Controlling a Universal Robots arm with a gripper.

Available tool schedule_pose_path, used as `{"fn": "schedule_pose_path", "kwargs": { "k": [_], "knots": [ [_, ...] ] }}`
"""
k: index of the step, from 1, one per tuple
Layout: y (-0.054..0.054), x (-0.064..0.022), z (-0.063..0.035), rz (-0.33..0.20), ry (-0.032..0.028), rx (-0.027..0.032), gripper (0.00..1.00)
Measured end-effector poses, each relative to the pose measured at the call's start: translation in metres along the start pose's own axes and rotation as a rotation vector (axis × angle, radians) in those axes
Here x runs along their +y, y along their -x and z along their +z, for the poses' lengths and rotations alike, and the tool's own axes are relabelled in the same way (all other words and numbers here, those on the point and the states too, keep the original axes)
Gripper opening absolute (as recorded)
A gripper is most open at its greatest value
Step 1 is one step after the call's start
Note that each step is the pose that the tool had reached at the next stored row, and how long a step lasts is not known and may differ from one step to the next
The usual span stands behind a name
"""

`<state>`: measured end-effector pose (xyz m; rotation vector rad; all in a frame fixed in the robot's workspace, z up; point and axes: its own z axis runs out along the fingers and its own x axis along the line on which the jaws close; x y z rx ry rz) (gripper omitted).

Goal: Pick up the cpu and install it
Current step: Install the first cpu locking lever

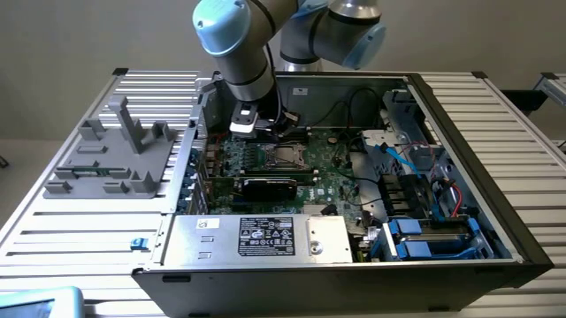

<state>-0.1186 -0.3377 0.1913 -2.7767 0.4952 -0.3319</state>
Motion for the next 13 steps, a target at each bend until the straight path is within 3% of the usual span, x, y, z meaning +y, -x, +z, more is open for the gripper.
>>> {"fn": "schedule_pose_path", "kwargs": {
  "k": [13],
  "knots": [
    [-0.0052,-0.0013,0.0027,0.000,0.0000,0.0000,0.11]
  ]
}}
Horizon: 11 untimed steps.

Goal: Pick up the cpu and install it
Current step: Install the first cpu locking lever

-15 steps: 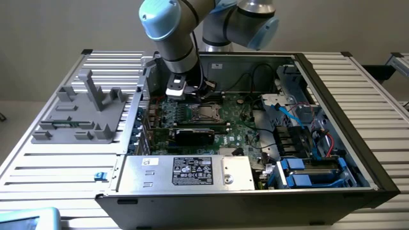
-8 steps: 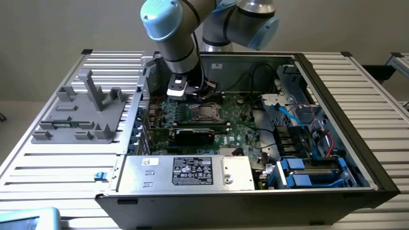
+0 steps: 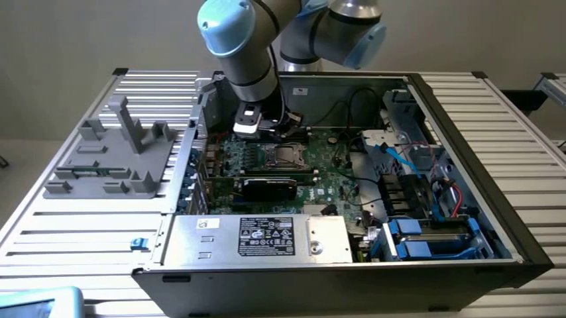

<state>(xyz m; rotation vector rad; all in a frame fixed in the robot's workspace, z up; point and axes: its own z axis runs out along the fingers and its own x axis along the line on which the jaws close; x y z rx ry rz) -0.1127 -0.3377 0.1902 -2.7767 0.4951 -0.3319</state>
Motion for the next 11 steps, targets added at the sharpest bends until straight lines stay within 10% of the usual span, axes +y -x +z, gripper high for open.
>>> {"fn": "schedule_pose_path", "kwargs": {
  "k": [11],
  "knots": [
    [-0.0035,-0.0011,0.0011,0.000,0.0000,0.0000,0.11]
  ]
}}
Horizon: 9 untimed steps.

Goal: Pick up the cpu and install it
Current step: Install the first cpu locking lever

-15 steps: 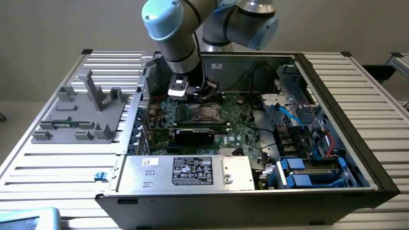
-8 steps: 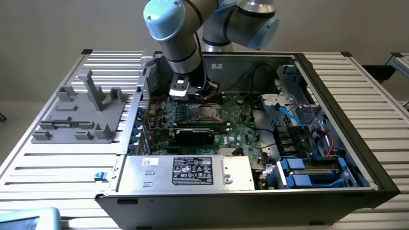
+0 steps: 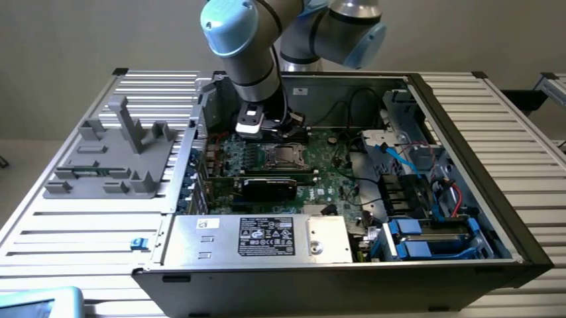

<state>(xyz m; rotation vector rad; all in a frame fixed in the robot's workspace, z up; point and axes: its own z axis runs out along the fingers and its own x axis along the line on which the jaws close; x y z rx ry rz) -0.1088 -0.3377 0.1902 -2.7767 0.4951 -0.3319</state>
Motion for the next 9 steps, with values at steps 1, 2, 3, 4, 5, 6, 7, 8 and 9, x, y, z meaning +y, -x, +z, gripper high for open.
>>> {"fn": "schedule_pose_path", "kwargs": {
  "k": [1,2,3,4,5,6,7,8,9],
  "knots": [
    [-0.0003,-0.0001,0.0001,0.000,0.0001,0.0000,0.11],
    [-0.0007,-0.0002,0.0002,0.000,0.0001,-0.0001,0.11],
    [-0.0011,-0.0004,0.0003,0.000,0.0000,0.0000,0.11],
    [-0.0015,-0.0005,0.0005,0.000,0.0000,0.0000,0.11],
    [-0.0018,-0.0006,0.0006,0.000,0.0000,0.0000,0.11],
    [-0.0022,-0.0007,0.0007,0.000,0.0000,0.0000,0.11],
    [-0.0025,-0.0008,0.0008,0.000,0.0000,0.0001,0.11],
    [-0.0029,-0.0010,0.0009,0.000,0.0000,0.0000,0.11],
    [-0.0033,-0.0011,0.0010,0.000,0.0000,0.0000,0.11]
  ]
}}
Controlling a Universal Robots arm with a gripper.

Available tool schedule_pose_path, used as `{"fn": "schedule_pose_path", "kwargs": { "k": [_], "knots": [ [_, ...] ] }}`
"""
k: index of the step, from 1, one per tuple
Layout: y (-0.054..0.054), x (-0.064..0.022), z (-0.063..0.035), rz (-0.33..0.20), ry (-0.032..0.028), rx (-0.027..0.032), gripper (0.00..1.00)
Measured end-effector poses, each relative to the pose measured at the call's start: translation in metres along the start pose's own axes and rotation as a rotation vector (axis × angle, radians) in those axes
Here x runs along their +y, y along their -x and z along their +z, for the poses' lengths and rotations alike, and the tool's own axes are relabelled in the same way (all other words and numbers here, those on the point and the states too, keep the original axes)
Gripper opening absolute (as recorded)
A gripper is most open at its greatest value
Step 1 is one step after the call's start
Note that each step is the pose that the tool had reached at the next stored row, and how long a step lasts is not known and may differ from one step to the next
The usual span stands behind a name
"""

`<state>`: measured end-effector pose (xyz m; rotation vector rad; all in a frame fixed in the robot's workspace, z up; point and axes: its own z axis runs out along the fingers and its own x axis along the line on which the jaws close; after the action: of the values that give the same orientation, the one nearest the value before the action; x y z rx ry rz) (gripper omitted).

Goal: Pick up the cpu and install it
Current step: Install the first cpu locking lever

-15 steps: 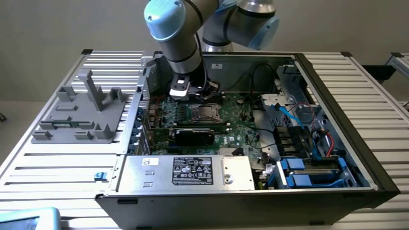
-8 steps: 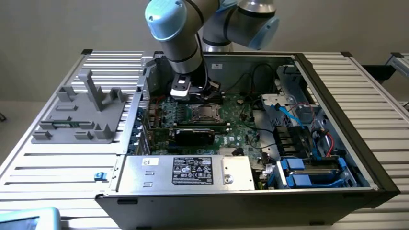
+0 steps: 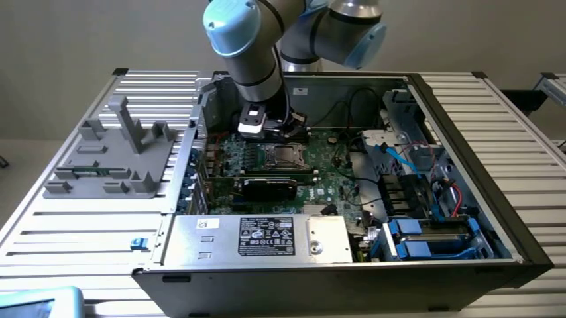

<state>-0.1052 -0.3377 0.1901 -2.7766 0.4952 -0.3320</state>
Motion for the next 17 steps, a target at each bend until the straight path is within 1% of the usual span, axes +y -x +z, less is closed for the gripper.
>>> {"fn": "schedule_pose_path", "kwargs": {
  "k": [17],
  "knots": [
    [-0.0044,-0.0019,-0.0003,0.000,0.0001,0.0000,0.11]
  ]
}}
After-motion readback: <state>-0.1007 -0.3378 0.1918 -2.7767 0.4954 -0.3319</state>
